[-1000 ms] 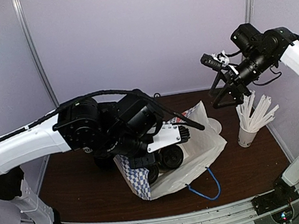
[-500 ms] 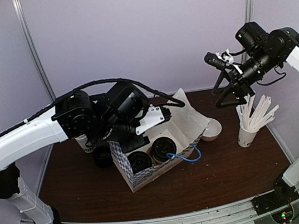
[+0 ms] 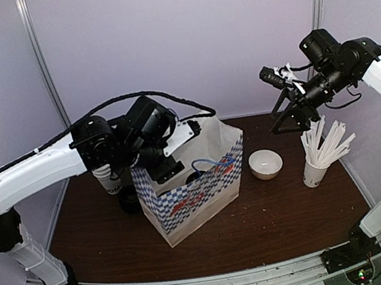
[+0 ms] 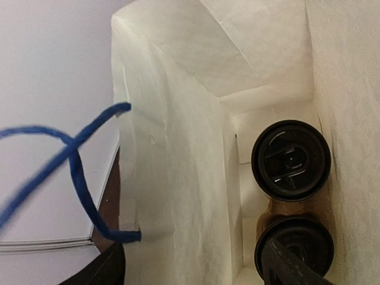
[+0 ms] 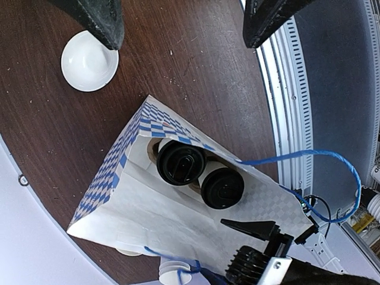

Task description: Pack the takeout coffee

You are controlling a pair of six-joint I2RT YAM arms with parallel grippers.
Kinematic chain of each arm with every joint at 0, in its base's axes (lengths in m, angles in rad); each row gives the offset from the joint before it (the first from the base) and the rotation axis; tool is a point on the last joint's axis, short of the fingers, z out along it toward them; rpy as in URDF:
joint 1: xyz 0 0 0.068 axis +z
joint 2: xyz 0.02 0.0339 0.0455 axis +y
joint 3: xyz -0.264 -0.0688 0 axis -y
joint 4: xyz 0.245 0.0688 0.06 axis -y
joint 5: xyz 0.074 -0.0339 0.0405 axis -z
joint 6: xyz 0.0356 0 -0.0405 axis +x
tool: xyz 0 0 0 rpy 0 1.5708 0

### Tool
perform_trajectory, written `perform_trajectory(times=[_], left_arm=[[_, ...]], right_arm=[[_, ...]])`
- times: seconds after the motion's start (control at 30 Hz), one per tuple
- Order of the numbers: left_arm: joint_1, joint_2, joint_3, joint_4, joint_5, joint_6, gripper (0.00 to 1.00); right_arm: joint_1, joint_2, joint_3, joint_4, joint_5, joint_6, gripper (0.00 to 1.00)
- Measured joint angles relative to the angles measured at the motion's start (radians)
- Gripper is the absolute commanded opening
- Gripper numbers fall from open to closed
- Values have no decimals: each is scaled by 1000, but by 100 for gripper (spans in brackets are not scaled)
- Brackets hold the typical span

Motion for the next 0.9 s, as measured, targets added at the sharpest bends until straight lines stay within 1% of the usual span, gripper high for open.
perform_trajectory(times=[0.17,0.3,0.5,0.6,0.67,0.83,0.9], left_arm=[[19,-33,2,36,-47,-2,97],[34,-71,18,52,-47,-2,98],[37,-156,66,63,-30,12,98],[51,-212,68,100,-33,22,98],[100,-253,59,132,-31,24,97],[286,-308,41,167,-13,-30,98],[317,-324,16,179,-6,-50,97]], right_arm=[[-17,0,-14,19,13,16,72],[-61,8,-14,33,26,34,71],[-161,56,-14,39,48,87,62],[-226,61,-22,58,68,117,59],[-280,57,-31,77,93,142,57],[-352,23,-96,103,162,162,49],[-375,-6,-132,103,179,169,47]])
